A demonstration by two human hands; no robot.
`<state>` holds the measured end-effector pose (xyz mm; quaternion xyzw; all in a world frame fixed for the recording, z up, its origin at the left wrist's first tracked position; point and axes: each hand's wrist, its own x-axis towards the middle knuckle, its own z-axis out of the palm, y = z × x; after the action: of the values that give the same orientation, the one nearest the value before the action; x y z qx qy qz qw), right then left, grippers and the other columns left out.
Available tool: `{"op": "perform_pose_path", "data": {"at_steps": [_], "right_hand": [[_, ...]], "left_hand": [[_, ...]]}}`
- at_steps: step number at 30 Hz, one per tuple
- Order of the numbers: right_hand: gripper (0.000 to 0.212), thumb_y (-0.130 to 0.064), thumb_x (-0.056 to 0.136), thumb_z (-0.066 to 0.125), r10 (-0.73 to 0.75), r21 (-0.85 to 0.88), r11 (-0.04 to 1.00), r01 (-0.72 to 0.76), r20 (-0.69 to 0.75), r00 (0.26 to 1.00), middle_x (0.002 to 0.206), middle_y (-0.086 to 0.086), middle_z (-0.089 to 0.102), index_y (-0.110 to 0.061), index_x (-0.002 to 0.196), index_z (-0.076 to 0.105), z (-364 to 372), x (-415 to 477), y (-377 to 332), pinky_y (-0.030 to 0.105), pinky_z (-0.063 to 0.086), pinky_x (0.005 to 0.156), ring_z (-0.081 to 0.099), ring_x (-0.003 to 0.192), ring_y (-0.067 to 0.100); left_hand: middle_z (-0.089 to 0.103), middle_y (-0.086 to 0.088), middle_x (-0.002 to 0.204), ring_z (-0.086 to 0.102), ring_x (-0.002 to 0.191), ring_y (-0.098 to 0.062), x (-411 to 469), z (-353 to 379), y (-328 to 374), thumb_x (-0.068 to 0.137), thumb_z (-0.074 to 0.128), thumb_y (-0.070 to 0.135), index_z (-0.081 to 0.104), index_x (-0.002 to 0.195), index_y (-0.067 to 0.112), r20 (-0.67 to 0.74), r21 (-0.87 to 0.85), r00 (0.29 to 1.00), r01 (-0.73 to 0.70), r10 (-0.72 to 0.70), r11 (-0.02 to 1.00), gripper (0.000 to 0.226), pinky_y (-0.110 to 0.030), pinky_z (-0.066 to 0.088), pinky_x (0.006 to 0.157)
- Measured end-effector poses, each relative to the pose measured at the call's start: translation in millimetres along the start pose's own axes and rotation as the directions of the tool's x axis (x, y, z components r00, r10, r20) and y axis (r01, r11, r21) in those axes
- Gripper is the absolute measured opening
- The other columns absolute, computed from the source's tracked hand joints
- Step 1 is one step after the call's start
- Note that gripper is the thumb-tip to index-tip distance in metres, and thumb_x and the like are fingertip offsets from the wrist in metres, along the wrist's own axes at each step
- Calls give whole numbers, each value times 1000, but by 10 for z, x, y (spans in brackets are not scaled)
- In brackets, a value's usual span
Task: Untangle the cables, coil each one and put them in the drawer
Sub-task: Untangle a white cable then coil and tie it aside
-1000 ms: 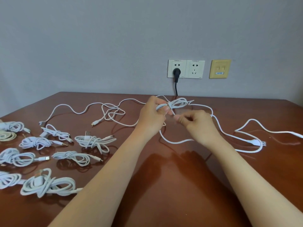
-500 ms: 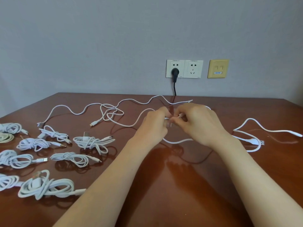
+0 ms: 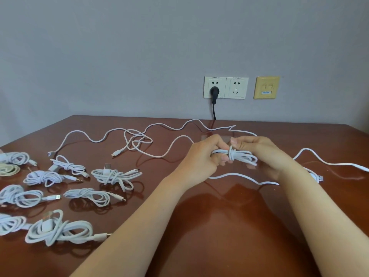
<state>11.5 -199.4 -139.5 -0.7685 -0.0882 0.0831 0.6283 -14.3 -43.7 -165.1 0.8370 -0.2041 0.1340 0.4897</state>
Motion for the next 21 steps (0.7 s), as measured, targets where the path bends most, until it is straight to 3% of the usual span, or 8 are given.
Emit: {"op": "perform_pose_path", "data": {"at_steps": [2,4,6,8,10,14,18,21], "right_hand": [[10,-17,84,62,46,123,991,-46,1,999,58,-1,53,-8,86,65,-1,24,27,15,29,39,40,41,3],[19,-5,91,50,39,266,963,-38,0,999,51,-4,49,-11,78,63,20,40,51,11,25,34,36,37,1],[19,-8,90,53,-20,278,960,21,-6,1000,51,-5,48,-13,73,61,66,30,34,11,25,34,36,38,2],[17,-11,88,59,-105,176,978,111,-39,994,51,-4,51,-13,71,61,116,20,12,12,28,36,39,39,3],[20,-9,88,60,-226,-26,974,224,-107,968,49,-5,55,-14,69,62,174,19,12,14,32,39,41,40,4],[14,-14,86,61,-468,-464,810,359,-143,872,53,0,59,-19,76,69,289,-1,41,26,41,56,45,50,10],[11,-12,85,59,-568,-561,721,407,-142,811,64,13,61,-9,78,68,341,-21,18,26,41,62,49,57,20],[15,-12,85,59,-579,-547,712,440,-104,809,64,16,58,-2,74,63,342,-30,23,23,37,60,44,56,15]], "left_hand": [[63,12,68,55,57,1,17,22,12,89,53,-3,45,78,26,-24,-93,1000,0,-2,996,32,-16,46,62],[62,7,67,54,54,0,30,27,41,91,49,-6,42,83,22,-53,-232,998,5,-17,973,30,-15,44,59],[60,6,65,52,52,-2,42,10,80,94,45,-6,43,88,21,-90,-384,994,20,-59,923,28,-14,43,56],[57,2,66,49,49,-4,56,-24,110,95,42,-6,46,90,21,-99,-550,980,89,-170,831,27,-14,41,52],[53,-4,69,46,47,-7,72,-63,118,96,37,-7,48,90,18,-17,-699,950,211,-311,683,28,-14,39,47],[50,-7,68,45,39,-8,77,-132,104,96,29,-11,49,88,15,195,-857,838,399,-510,327,34,-13,35,39],[56,-8,56,47,38,-10,67,-183,91,93,25,-12,53,89,11,297,-898,761,428,-577,103,36,-12,36,38],[55,-7,54,46,38,-10,51,-183,72,88,21,-14,54,88,6,358,-878,722,477,-592,51,39,-12,36,36]]}}
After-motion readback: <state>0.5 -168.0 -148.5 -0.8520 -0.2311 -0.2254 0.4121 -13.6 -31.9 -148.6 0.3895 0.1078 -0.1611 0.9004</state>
